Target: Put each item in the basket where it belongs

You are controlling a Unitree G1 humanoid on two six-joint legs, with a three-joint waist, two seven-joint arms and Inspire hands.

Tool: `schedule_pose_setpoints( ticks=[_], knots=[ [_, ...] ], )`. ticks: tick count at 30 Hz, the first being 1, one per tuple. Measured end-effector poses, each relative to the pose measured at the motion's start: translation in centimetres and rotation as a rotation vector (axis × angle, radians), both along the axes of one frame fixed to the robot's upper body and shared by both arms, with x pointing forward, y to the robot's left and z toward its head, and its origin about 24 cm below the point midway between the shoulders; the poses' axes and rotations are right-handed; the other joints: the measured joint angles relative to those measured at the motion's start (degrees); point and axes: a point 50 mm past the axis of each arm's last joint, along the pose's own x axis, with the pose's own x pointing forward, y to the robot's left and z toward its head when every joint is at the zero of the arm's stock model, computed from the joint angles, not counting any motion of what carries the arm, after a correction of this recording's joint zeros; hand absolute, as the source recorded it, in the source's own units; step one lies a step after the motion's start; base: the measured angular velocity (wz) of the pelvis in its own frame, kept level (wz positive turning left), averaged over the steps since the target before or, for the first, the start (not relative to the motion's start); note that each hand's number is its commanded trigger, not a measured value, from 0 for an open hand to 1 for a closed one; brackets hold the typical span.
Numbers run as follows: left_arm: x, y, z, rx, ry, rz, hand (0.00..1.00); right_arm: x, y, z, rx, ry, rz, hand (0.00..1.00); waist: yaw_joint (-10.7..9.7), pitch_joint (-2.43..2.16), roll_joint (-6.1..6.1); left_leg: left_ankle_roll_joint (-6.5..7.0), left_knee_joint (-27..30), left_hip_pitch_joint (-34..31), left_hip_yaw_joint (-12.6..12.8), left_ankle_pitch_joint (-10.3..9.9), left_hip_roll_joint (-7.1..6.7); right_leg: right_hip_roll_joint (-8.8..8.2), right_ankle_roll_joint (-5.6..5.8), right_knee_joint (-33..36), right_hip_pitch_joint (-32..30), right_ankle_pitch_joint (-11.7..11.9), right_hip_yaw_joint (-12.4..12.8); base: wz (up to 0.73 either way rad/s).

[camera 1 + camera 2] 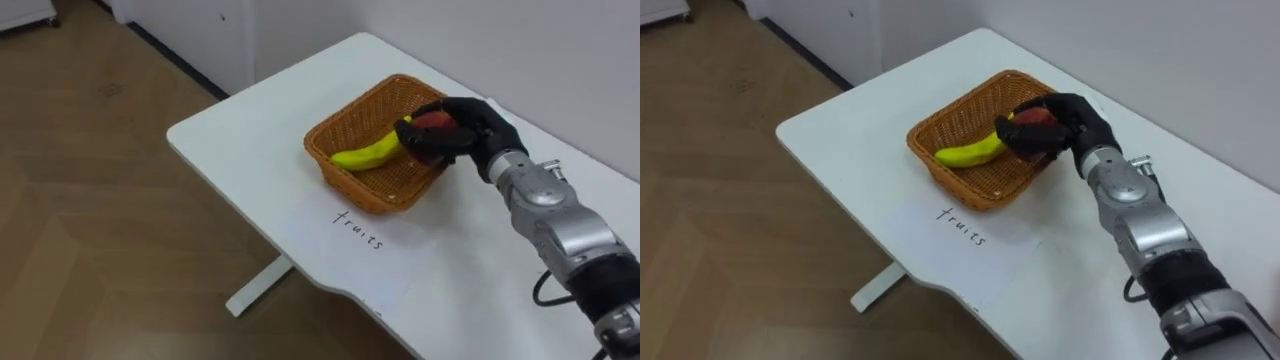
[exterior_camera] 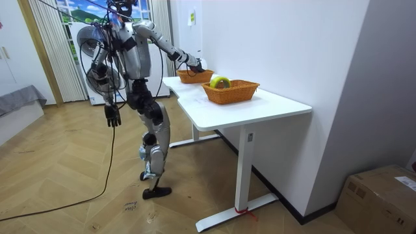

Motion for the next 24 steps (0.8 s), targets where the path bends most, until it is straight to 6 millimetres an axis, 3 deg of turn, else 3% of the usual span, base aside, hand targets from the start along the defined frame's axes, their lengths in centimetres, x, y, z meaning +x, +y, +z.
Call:
schedule_pose_setpoints(
  ticks=[4, 6, 8, 10, 11, 12, 18, 24],
  knots=[
    [0.4, 0.0, 0.0, 0.004, -0.014, -0.004, 0.0, 0.3, -0.2, 0.5, -0.01, -0.02, -0.023, 1.0, 0.1, -0.03, -0.3, -0.02, 0.2, -1.4, -0.5, 0.0, -0.05, 0.17, -0.05, 0.0, -1.1, 0.0, 0.0, 0.1],
    [0.4, 0.0, 0.0, 0.005, -0.014, -0.003, 0.0, 0.4, -0.2, 0.8, -0.016, -0.031, -0.04, 0.87, 0.3, -0.13, -0.44, -0.03, 0.2, -1.7, -0.6, 0.0, -0.05, 0.21, -0.06, 0.0, -1.4, 0.0, 0.0, 0.02],
    [0.5, 0.1, 0.1, 0.005, -0.016, -0.005, 0.0, 0.8, -0.2, 1.3, -0.02, -0.051, -0.054, 0.38, 0.5, 0.01, -0.31, -0.03, 0.0, -1.8, -0.5, 0.0, -0.08, 0.2, -0.11, 0.1, -1.7, 0.1, 0.2, 0.0],
    [0.7, 0.2, 0.1, 0.007, -0.02, -0.006, 0.0, 0.9, -0.2, 1.5, -0.022, -0.058, -0.063, 0.11, 0.8, 0.05, -0.43, -0.05, -0.2, -1.9, -0.6, 0.0, -0.07, 0.23, -0.11, 0.1, -1.8, 0.1, 0.3, 0.0],
    [0.9, 0.2, 0.1, 0.005, -0.024, -0.008, 0.0, 0.9, -0.3, 1.6, -0.026, -0.061, -0.072, 0.04, 1.2, 0.1, -0.55, -0.07, -0.3, -1.9, -0.6, 0.0, -0.05, 0.29, -0.11, 0.0, -1.9, 0.1, 0.4, 0.0],
    [1.0, 0.2, 0.1, 0.001, -0.024, -0.01, 0.0, 0.9, -0.4, 1.6, -0.03, -0.062, -0.077, 0.0, 1.3, 0.06, -0.74, -0.08, -0.5, -1.8, -0.6, 0.0, -0.05, 0.39, -0.12, -0.2, -1.9, 0.1, 0.8, 0.0],
    [0.7, 0.7, 0.2, 0.006, -0.009, -0.014, 0.0, 0.9, -0.8, 2.0, -0.024, -0.08, -0.111, 0.0, 1.7, 0.17, -2.68, -0.21, -1.0, -1.6, -0.6, 0.0, 0.03, 0.58, -0.12, -0.4, -1.8, 0.1, 1.6, 0.0],
    [0.6, 0.8, 0.2, 0.01, -0.002, -0.011, 0.0, 1.0, -0.3, 2.8, -0.023, -0.114, -0.103, 0.0, 1.9, 0.14, -2.94, -0.3, -1.0, -1.2, -0.6, 0.0, 0.18, 0.99, -0.33, -1.3, -1.4, 0.3, 1.6, 0.0]
  ],
)
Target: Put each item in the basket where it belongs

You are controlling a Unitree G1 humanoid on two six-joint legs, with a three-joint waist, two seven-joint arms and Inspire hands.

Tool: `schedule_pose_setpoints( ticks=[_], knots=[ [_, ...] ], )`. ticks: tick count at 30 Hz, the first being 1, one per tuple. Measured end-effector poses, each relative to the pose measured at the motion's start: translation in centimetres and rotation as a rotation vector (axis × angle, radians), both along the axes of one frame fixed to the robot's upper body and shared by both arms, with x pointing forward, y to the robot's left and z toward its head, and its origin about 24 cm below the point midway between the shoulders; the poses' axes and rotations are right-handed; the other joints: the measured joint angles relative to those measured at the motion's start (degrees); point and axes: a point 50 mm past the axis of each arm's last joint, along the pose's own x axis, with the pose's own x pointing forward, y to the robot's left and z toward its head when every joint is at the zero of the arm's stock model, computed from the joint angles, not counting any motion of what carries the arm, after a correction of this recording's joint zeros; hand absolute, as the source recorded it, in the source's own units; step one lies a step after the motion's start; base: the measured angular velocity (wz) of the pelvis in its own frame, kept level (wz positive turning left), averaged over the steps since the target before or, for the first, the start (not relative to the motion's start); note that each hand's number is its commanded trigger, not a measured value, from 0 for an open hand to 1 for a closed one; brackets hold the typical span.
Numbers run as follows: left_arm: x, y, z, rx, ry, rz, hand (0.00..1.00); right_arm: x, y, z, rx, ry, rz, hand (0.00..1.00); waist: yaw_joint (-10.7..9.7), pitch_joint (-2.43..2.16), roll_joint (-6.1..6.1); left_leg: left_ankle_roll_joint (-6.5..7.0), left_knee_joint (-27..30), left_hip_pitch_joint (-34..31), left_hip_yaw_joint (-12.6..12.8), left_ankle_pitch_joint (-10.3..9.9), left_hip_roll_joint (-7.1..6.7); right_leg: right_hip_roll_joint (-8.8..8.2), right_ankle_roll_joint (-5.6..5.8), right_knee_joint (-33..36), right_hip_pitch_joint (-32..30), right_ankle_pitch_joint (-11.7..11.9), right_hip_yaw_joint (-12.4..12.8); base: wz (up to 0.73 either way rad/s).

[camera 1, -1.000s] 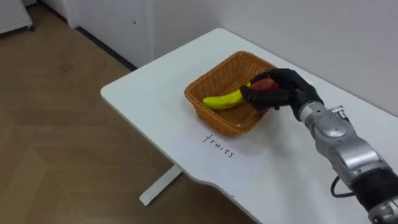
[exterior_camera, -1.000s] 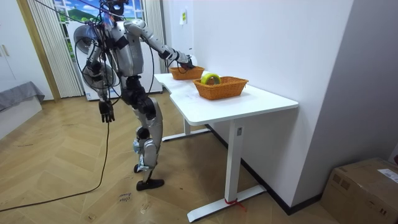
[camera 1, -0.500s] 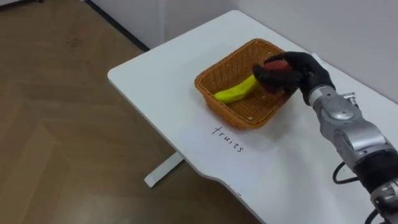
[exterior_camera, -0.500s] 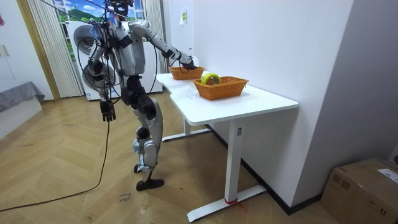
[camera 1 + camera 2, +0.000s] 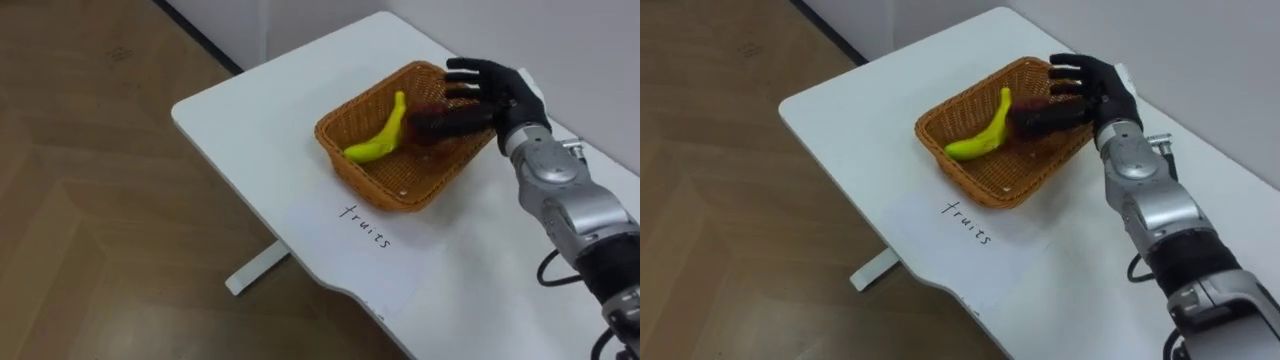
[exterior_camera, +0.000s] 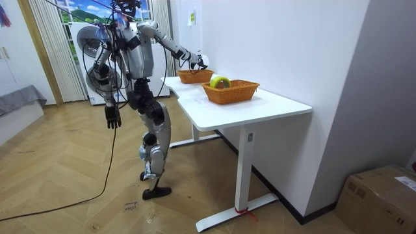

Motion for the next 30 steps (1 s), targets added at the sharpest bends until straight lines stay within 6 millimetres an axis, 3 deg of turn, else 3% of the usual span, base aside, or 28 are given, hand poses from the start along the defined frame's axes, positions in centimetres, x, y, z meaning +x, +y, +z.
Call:
schedule_pose_setpoints(
  ticks=[4, 10, 14, 20, 30],
  knots=[
    [-0.9, 0.1, 0.0, 0.007, 0.03, 0.016, 0.0, 0.0, 0.1, 0.5, -0.016, -0.019, 0.011, 0.0, 0.0, 0.18, 0.37, -0.1, -0.1, 1.2, -0.1, -0.1, 0.06, 0.12, 0.0, -0.1, 1.4, 0.0, 0.0, 0.0],
    [-1.5, 0.2, 0.0, 0.013, 0.06, 0.031, 0.0, 0.0, 0.1, 0.6, -0.032, -0.024, 0.018, 0.0, 0.0, -0.1, 0.52, -0.2, 0.1, 1.6, 0.0, 0.0, 0.13, 0.42, -0.1, -0.1, 1.5, 0.1, 1.3, -0.01],
    [-2.0, 0.3, -0.1, 0.017, 0.087, 0.043, 0.0, -0.1, 0.7, 0.4, -0.045, -0.017, 0.045, 0.0, -0.1, -0.43, 1.26, -0.19, 0.0, 2.5, 0.3, 0.0, 0.21, 0.64, -0.23, -0.1, 2.1, 0.1, 3.0, -0.07],
    [-2.1, -0.2, -0.3, 0.012, 0.092, 0.04, 0.0, -0.1, 1.1, 0.6, -0.048, -0.025, 0.064, 0.0, -0.1, -0.55, 2.21, -0.36, -0.3, 4.0, 1.2, 0.0, 0.76, 0.96, -0.49, -0.1, 3.0, 0.3, 4.0, -0.08],
    [-2.9, -0.2, -0.2, 0.016, 0.102, 0.067, 0.0, 0.0, 2.2, 2.3, -0.029, -0.091, 0.121, 0.0, -2.0, -0.93, 1.75, -0.51, -2.0, 7.1, 2.1, 0.1, 0.93, 1.5, -0.61, -2.8, 5.8, 0.4, 5.7, -0.05]
  ],
)
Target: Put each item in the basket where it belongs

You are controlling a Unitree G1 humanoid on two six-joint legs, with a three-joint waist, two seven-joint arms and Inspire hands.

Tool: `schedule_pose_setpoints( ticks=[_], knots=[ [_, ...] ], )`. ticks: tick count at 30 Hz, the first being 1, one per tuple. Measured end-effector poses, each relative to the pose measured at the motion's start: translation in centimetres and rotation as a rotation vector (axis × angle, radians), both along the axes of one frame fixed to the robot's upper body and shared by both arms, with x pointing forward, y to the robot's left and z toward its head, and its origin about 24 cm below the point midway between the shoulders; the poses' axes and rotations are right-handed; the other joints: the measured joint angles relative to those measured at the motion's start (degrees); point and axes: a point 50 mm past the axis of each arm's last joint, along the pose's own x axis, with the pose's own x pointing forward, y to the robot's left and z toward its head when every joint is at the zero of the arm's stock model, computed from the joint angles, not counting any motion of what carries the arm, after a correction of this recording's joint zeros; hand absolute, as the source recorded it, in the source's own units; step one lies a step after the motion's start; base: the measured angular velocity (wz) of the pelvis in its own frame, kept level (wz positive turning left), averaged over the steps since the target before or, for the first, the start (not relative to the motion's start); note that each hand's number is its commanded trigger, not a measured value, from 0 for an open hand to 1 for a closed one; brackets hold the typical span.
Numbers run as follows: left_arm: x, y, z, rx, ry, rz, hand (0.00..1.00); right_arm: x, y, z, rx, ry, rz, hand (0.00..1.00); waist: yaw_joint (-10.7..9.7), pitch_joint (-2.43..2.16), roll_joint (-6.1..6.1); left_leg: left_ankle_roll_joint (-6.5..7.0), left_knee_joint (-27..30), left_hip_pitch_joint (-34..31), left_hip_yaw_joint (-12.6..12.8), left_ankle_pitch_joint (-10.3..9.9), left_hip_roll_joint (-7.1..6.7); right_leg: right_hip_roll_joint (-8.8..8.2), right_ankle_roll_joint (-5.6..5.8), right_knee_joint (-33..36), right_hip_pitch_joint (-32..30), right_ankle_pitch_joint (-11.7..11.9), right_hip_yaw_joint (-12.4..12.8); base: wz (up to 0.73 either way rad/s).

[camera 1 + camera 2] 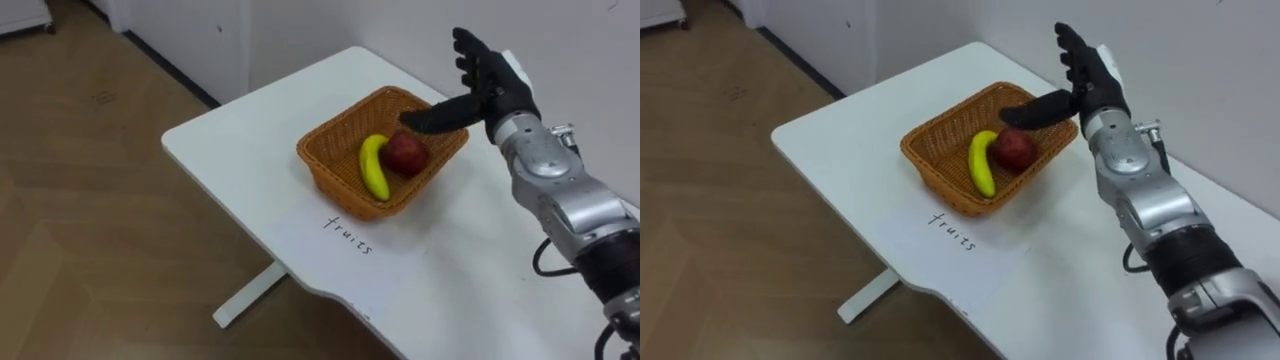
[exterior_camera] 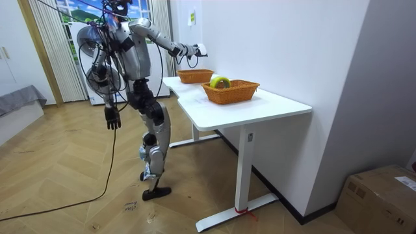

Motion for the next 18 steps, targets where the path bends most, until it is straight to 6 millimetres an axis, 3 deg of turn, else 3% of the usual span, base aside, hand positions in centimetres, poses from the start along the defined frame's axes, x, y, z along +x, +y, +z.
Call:
schedule_pose_setpoints(
  ticks=[4, 7, 11, 16, 18],
  knots=[
    [-0.2, -0.3, -0.1, 0.002, -0.014, 0.041, 0.0, -0.1, 0.3, 1.9, 0.021, -0.072, 0.025, 0.0, -0.6, 0.14, 0.27, 0.07, -1.3, 2.2, 1.0, 0.0, 0.1, 0.01, 0.12, -0.8, 1.5, 0.1, 1.2, -0.13],
    [-0.2, -0.5, -0.2, 0.003, -0.015, 0.045, 0.0, -0.3, 0.4, 3.3, -0.017, -0.132, 0.046, 0.0, -2.6, 0.04, 0.47, 0.08, -1.7, 2.4, 1.1, -0.1, 0.11, 0.12, 0.16, -1.3, 1.7, 0.2, 1.7, -0.02],
    [-0.1, -0.7, -0.2, 0.009, -0.018, 0.048, 0.0, -0.5, 0.2, 4.3, -0.089, -0.177, 0.052, 0.0, -4.5, -0.8, 1.45, 0.11, -3.2, 4.2, 2.6, 0.0, 0.44, 0.12, 0.08, -1.0, 1.8, 0.4, 3.5, -0.21],
    [0.8, -0.7, -0.2, 0.008, -0.046, 0.045, 0.0, -0.6, -1.0, 5.4, -0.147, -0.207, 0.035, 0.0, -7.2, -0.84, 1.6, 0.01, -5.2, 6.4, 5.1, 0.0, 1.26, 0.28, -0.03, -0.9, 2.2, 0.5, 5.3, -0.27],
    [1.0, -0.7, -0.2, 0.008, -0.053, 0.043, 0.0, -0.6, -1.7, 6.2, -0.141, -0.231, 0.006, 0.0, -9.2, -0.91, 1.37, -0.02, -5.4, 6.5, 5.7, 0.0, 1.45, 0.29, -0.08, -0.9, 2.1, 0.5, 5.3, -0.09]
  ],
)
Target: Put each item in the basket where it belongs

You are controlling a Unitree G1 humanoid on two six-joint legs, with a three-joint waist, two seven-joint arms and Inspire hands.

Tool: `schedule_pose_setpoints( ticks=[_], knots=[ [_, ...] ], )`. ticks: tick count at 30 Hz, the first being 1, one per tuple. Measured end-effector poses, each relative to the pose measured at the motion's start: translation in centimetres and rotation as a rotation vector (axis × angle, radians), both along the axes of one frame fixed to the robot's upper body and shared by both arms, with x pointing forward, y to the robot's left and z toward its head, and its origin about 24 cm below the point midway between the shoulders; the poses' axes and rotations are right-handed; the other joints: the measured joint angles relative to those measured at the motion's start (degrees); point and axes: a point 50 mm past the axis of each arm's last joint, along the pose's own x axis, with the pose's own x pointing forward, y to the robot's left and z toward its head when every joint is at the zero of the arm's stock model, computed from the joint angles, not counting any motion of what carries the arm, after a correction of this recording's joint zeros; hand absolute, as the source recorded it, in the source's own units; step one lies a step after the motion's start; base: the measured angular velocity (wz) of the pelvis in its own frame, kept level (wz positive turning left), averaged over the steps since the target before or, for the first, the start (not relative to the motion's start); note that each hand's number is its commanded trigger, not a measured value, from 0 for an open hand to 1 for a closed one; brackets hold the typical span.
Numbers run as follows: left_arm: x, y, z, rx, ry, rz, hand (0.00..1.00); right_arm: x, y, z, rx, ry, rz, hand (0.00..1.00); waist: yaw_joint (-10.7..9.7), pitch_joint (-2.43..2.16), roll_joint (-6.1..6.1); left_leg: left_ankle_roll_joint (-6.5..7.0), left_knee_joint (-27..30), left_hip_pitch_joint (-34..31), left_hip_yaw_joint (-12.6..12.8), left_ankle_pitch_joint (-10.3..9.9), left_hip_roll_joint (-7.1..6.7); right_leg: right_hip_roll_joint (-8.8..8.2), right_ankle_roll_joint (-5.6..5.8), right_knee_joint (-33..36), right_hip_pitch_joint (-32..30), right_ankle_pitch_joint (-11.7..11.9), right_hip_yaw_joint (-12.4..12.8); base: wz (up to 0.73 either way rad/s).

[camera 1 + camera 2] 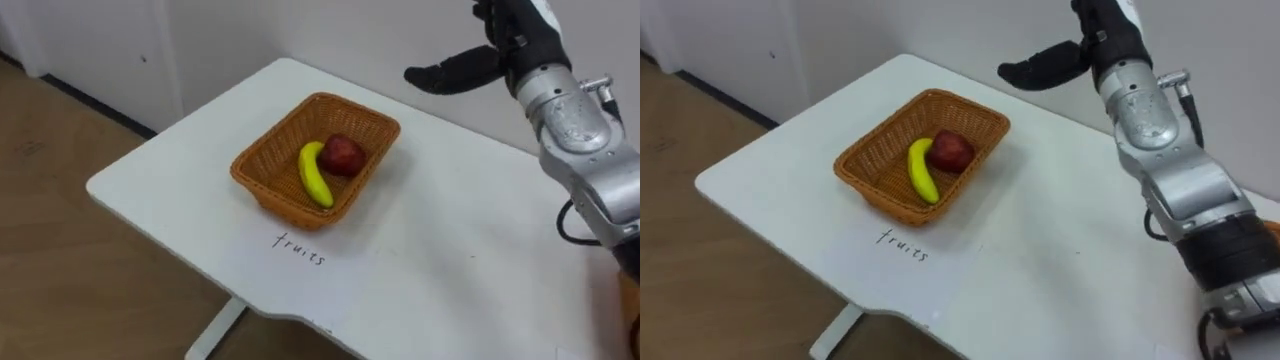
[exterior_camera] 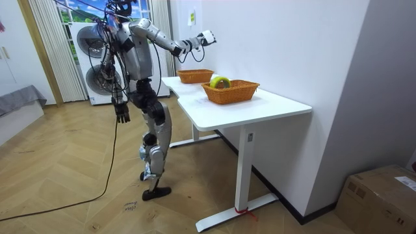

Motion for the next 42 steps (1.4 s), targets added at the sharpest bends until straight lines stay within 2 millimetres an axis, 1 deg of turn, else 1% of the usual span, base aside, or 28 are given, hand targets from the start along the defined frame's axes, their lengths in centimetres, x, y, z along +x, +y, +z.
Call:
schedule_pose_setpoints(
  ticks=[1, 2, 3, 4, 5, 6, 8, 10, 11, 12, 13, 15, 16, 18, 19, 20, 21, 22, 24, 26, 28, 29, 31, 34, 36, 39, 40, 42],
  knots=[
    [0.6, 0.1, 0.0, 0.001, -0.014, -0.003, 0.0, 0.0, -0.6, 0.6, 0.01, -0.021, -0.023, 0.0, -1.0, 0.01, -0.22, 0.0, -0.1, 0.0, 0.1, 0.0, 0.01, 0.02, -0.03, -0.1, -0.1, 0.0, 0.0, -0.08],
    [1.1, 0.1, -0.1, 0.001, -0.028, -0.007, 0.0, -0.1, -1.3, 1.2, 0.011, -0.04, -0.047, 0.0, -1.6, 0.09, -0.11, 0.0, -0.3, 0.0, 0.3, 0.0, 0.03, 0.01, -0.04, -0.1, -0.2, 0.1, 0.1, -0.08],
    [1.3, 0.1, -0.1, 0.0, -0.035, -0.01, 0.0, -0.1, -1.6, 1.4, 0.007, -0.047, -0.056, 0.0, -1.9, 0.08, -0.13, 0.0, -0.4, 0.1, 0.5, 0.0, 0.07, 0.01, -0.04, -0.1, -0.2, 0.1, 0.2, -0.21],
    [1.6, 0.0, -0.1, -0.003, -0.046, -0.015, 0.0, -0.2, -2.1, 1.8, 0.004, -0.058, -0.071, 0.0, -2.3, 0.11, -0.17, 0.0, -0.8, 0.6, 1.3, 0.0, 0.35, 0.02, -0.06, -0.1, -0.3, 0.1, 0.5, -0.27],
    [1.8, 0.0, -0.1, -0.003, -0.05, -0.016, 0.0, -0.2, -2.4, 2.0, -0.007, -0.061, -0.079, 0.0, -3.1, 0.13, -0.23, -0.02, -1.1, 0.9, 1.6, 0.0, 0.43, 0.03, -0.07, -0.1, -0.2, 0.1, 0.5, -0.25],
    [1.9, 0.0, -0.1, -0.003, -0.052, -0.015, 0.0, -0.3, -2.5, 2.0, -0.012, -0.063, -0.081, 0.0, -3.7, 0.12, -0.3, -0.02, -1.2, 1.0, 1.7, 0.0, 0.41, 0.05, -0.07, -0.1, -0.1, 0.1, 0.5, -0.18],
    [2.2, -0.1, -0.2, -0.006, -0.051, -0.021, 0.0, -0.3, -2.7, 2.1, -0.021, -0.063, -0.088, 0.0, -4.8, 0.2, -0.39, -0.05, -1.8, 1.8, 2.8, 0.0, 0.61, 0.22, -0.07, -0.1, -0.2, 0.1, 1.6, -0.21],
    [2.3, -0.1, -0.3, -0.007, -0.052, -0.022, 0.0, -0.2, -3.0, 1.9, -0.048, -0.055, -0.103, 0.0, -5.5, 0.18, -0.55, -0.11, -1.9, 2.0, 3.3, -0.1, 0.7, 0.32, -0.09, -0.1, -0.4, 0.1, 2.3, -0.2],
    [2.6, 0.0, -0.3, -0.006, -0.058, -0.024, 0.0, -0.3, -3.3, 1.9, -0.053, -0.054, -0.113, 0.0, -6.2, 0.26, -0.66, -0.17, -1.9, 2.0, 4.0, -0.2, 1.01, 0.49, -0.22, -0.3, -0.6, 0.3, 2.8, -0.19],
    [2.8, 0.0, -0.3, -0.005, -0.061, -0.025, 0.0, -0.4, -3.5, 1.9, -0.053, -0.053, -0.117, 0.0, -6.3, 0.27, -0.65, -0.19, -1.9, 1.9, 4.2, -0.3, 1.43, 0.59, -0.28, -0.4, -0.7, 0.5, 2.8, -0.22],
    [3.3, 0.1, -0.2, -0.003, -0.071, -0.029, 0.0, -0.6, -3.9, 1.6, -0.062, -0.048, -0.129, 0.0, -6.5, 0.39, -0.47, -0.29, -1.9, 1.9, 4.8, -0.3, 1.48, 0.83, -0.37, -0.4, -1.1, 0.8, 3.0, -0.27],
    [3.5, 0.1, -0.2, -0.011, -0.073, -0.032, 0.0, -1.3, -4.7, 1.1, -0.061, -0.034, -0.151, 0.0, -6.6, 0.38, -0.49, -0.48, -1.9, 2.0, 6.1, -0.6, 1.89, 1.08, -0.51, -0.4, -1.5, 1.0, 3.2, -0.32],
    [3.6, 0.1, -0.2, -0.017, -0.073, -0.032, 0.0, -1.5, -4.9, 1.0, -0.058, -0.034, -0.153, 0.0, -6.6, 0.38, -0.49, -0.49, -1.9, 2.0, 6.3, -0.6, 1.95, 1.11, -0.53, -0.4, -1.6, 1.0, 3.2, -0.22],
    [3.8, 0.1, -0.3, -0.032, -0.073, -0.031, 0.0, -1.9, -5.4, 0.9, -0.046, -0.032, -0.165, 0.0, -8.0, 0.53, -0.21, -0.57, -2.0, 2.5, 6.9, -0.8, 2.48, 1.27, -0.59, -0.3, -1.6, 1.0, 3.7, -0.19],
    [3.9, 0.1, -0.4, -0.037, -0.072, -0.031, 0.0, -2.0, -5.5, 0.9, -0.043, -0.033, -0.168, 0.0, -8.1, 0.63, -0.05, -0.6, -2.1, 2.8, 7.3, -0.8, 2.49, 1.35, -0.63, -0.3, -1.6, 1.1, 4.0, -0.28],
    [4.0, 0.1, -0.3, -0.039, -0.074, -0.032, 0.0, -2.1, -5.7, 0.8, -0.038, -0.031, -0.175, 0.0, -8.6, 0.5, 0.14, -0.74, -2.2, 2.9, 8.0, -0.9, 2.55, 1.56, -0.79, -0.3, -1.8, 1.2, 4.5, -0.25],
    [4.1, 0.2, -0.3, -0.037, -0.078, -0.033, 0.0, -2.2, -5.9, 0.7, -0.035, -0.03, -0.179, 0.0, -9.0, 0.45, 0.1, -0.78, -2.2, 2.8, 8.1, -0.9, 2.63, 1.63, -0.82, -0.3, -1.9, 1.2, 4.6, -0.2],
    [4.2, 0.4, -0.3, -0.035, -0.081, -0.035, 0.0, -2.3, -6.0, 0.6, -0.032, -0.027, -0.184, 0.0, -9.9, 0.42, 0.01, -0.82, -2.2, 2.8, 8.3, -0.9, 2.8, 1.75, -0.86, -0.1, -2.1, 1.2, 4.7, -0.14],
    [4.3, 0.3, -0.4, -0.036, -0.078, -0.035, 0.0, -2.5, -6.2, 0.3, -0.035, -0.017, -0.186, 0.0, -11.0, 0.37, -0.06, -0.99, -2.1, 2.9, 9.2, -1.0, 3.19, 1.93, -1.02, -0.1, -2.2, 1.3, 5.0, -0.17],
    [4.5, 0.3, -0.3, -0.037, -0.093, -0.041, 0.0, -2.9, -6.9, 0.1, 0.005, -0.011, -0.202, 0.0, -12.5, 0.18, -0.35, -1.16, -2.0, 2.9, 9.8, -1.1, 3.51, 2.31, -1.28, -0.1, -2.6, 1.5, 5.9, -0.17],
    [4.7, 0.3, -0.3, -0.04, -0.109, -0.048, 0.0, -3.4, -7.9, 0.0, 0.027, -0.017, -0.238, 0.0, -12.8, 0.07, -0.49, -1.31, -2.1, 3.2, 10.8, -1.2, 3.77, 2.58, -1.47, -0.2, -2.7, 1.6, 6.7, -0.27],
    [4.7, 0.3, -0.3, -0.041, -0.113, -0.049, 0.0, -3.7, -8.6, 0.0, 0.037, -0.021, -0.261, 0.0, -12.8, 0.12, -0.44, -1.49, -2.2, 3.7, 11.6, -1.3, 4.01, 2.89, -1.61, -0.2, -2.7, 1.7, 7.7, -0.42],
    [4.7, 0.3, -0.3, -0.039, -0.112, -0.051, 0.0, -4.2, -9.5, 0.0, 0.06, -0.026, -0.293, 0.0, -12.9, 0.18, -0.31, -1.72, -2.1, 4.1, 12.4, -1.7, 4.49, 3.3, -1.73, -0.3, -2.5, 1.9, 8.4, -0.31],
    [4.7, 0.3, -0.3, -0.04, -0.113, -0.054, 0.0, -4.8, -10.6, 0.2, 0.1, -0.046, -0.341, 0.0, -14.1, 0.24, -0.17, -1.94, -2.2, 4.6, 12.8, -1.8, 4.8, 3.78, -1.88, -0.3, -2.4, 2.0, 9.5, -0.18],
    [4.7, 0.3, -0.3, -0.04, -0.116, -0.055, 0.0, -5.2, -11.2, 0.2, 0.116, -0.056, -0.368, 0.0, -14.4, 0.2, 0.0, -2.05, -2.5, 5.3, 14.2, -1.9, 5.11, 4.15, -2.06, -0.3, -2.6, 2.1, 10.8, -0.27],
    [4.6, 0.4, -0.3, -0.036, -0.116, -0.05, 0.0, -6.3, -12.2, 0.3, 0.21, -0.083, -0.399, 0.0, -14.7, 0.24, 0.09, -2.18, -2.6, 5.4, 14.6, -2.0, 5.3, 4.31, -2.18, -0.4, -2.7, 2.2, 10.9, -0.13],
    [4.2, 0.4, -0.2, -0.032, -0.109, -0.044, 0.0, -6.7, -12.8, 0.1, 0.264, -0.089, -0.42, 0.0, -14.8, 0.26, -0.03, -2.26, -2.6, 5.5, 14.9, -2.0, 5.42, 4.41, -2.19, -0.5, -2.7, 2.2, 11.1, -0.08],
    [4.1, 0.6, -0.2, -0.016, -0.116, -0.026, 0.0, -7.6, -13.8, -0.3, 0.312, -0.09, -0.464, 0.0, -15.0, 0.23, -0.32, -2.32, -2.6, 5.4, 15.1, -2.0, 5.49, 4.47, -2.22, -0.6, -3.0, 2.2, 11.1, -0.06]
  ],
)
